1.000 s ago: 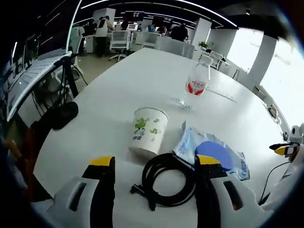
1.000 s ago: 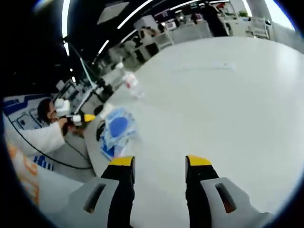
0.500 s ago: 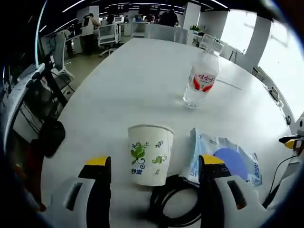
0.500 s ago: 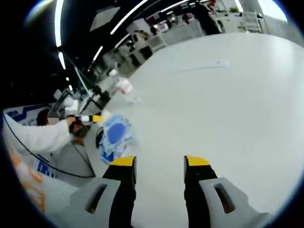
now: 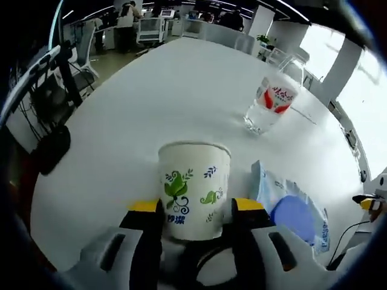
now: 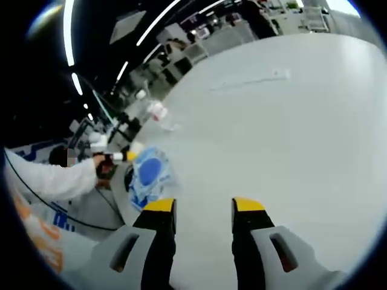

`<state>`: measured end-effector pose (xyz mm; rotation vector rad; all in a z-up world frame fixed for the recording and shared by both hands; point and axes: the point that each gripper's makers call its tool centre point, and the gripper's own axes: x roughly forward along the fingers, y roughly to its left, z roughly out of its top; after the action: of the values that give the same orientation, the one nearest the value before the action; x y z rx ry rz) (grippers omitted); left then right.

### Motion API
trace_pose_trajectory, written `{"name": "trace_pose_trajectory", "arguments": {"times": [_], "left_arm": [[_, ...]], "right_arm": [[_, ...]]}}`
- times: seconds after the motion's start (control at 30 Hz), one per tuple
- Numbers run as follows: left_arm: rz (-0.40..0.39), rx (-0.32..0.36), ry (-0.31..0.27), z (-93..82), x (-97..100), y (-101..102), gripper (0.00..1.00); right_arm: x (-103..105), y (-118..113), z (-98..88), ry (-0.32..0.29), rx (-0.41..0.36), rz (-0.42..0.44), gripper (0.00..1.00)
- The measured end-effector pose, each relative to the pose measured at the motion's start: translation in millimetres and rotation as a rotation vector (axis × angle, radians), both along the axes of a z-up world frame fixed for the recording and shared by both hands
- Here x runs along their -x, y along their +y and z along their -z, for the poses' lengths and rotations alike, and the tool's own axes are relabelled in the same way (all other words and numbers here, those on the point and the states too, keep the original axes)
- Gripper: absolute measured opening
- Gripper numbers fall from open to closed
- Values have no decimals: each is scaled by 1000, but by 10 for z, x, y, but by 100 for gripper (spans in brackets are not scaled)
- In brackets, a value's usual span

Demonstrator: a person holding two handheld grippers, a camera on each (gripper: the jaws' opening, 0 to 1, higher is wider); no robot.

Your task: Arrange the tabletop items into an orderly group along one side of the table until the central work area is clear of visible clutter.

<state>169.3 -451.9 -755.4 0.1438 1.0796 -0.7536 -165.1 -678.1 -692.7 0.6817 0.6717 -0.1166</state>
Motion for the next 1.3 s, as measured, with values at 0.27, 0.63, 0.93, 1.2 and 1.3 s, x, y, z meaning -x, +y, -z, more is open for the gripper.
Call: {"name": "trace_pose_trajectory", "arguments": {"times": [0.27, 0.63, 0.93, 1.2, 1.3], "left_arm": [[21, 9, -112, -75, -45, -29, 39], [177, 46, -367, -597, 74, -306, 38], [287, 118, -449, -837, 497, -710, 38], [360, 312, -452, -1115, 1120, -1242, 38], [396, 355, -440, -1150, 1310, -1384, 38]], "right_arm": [[-25, 33, -34, -12, 2, -8, 33], [-14, 5, -62, -30, 2, 8, 32], [-92, 45, -134, -62, -6, -5, 33], [-113, 59, -228, -103, -38, 17, 34], [-145, 84, -294, -132, -68, 32, 35]]}}
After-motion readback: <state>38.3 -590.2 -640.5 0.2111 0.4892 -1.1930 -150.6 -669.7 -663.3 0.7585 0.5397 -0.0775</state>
